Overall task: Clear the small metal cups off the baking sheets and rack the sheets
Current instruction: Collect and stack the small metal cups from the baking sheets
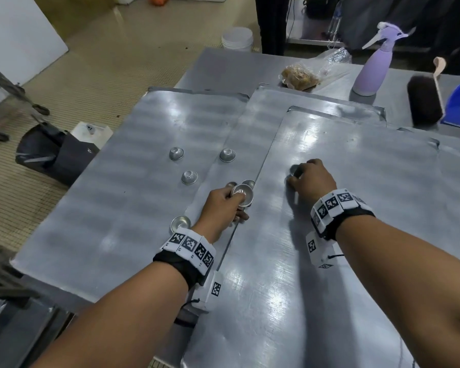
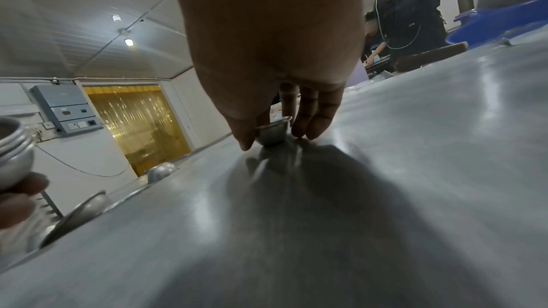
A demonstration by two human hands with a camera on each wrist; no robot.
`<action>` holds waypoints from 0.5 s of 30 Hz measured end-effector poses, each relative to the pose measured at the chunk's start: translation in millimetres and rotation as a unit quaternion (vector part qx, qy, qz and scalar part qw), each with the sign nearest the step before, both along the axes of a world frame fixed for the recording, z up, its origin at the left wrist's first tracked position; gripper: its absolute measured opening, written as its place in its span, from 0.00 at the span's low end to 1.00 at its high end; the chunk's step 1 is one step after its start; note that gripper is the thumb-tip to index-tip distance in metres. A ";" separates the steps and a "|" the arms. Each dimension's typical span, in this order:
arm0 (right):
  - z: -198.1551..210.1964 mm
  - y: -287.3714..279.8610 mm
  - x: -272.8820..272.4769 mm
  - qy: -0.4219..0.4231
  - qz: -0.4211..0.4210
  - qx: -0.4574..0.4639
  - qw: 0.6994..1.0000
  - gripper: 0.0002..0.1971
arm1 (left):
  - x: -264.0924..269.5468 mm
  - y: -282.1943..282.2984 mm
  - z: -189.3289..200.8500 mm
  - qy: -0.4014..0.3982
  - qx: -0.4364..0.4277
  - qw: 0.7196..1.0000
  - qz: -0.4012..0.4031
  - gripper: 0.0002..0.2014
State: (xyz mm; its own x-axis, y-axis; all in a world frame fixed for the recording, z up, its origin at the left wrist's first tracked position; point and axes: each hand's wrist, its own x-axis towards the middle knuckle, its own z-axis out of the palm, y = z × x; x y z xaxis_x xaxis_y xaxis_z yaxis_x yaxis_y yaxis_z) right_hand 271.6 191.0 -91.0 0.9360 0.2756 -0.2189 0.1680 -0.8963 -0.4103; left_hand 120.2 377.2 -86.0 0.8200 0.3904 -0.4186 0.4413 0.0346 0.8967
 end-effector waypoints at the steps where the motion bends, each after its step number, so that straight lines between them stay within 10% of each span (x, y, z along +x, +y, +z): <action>1: -0.2 -1.2 -3.7 -0.004 0.004 0.006 1.000 0.08 | -1.3 -2.2 1.5 0.000 0.002 1.000 -0.001 0.10; 8: -1.6 -14.0 -42.6 0.025 -0.035 0.079 0.996 0.34 | -12.0 -24.4 10.4 -0.005 0.009 1.000 -0.005 0.09; 15: -7.2 -36.4 -100.0 0.034 -0.012 0.084 0.996 0.27 | -32.0 -39.5 11.5 -0.010 0.016 1.000 -0.001 0.10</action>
State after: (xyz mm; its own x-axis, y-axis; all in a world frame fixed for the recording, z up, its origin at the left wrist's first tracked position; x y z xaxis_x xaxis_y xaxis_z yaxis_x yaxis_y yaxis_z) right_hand 171.6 154.6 -98.2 0.9276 0.2908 -0.2344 0.1134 -0.8172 -0.5651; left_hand 88.3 337.7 -74.5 0.8283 0.4023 -0.3900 0.4238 0.0055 0.9057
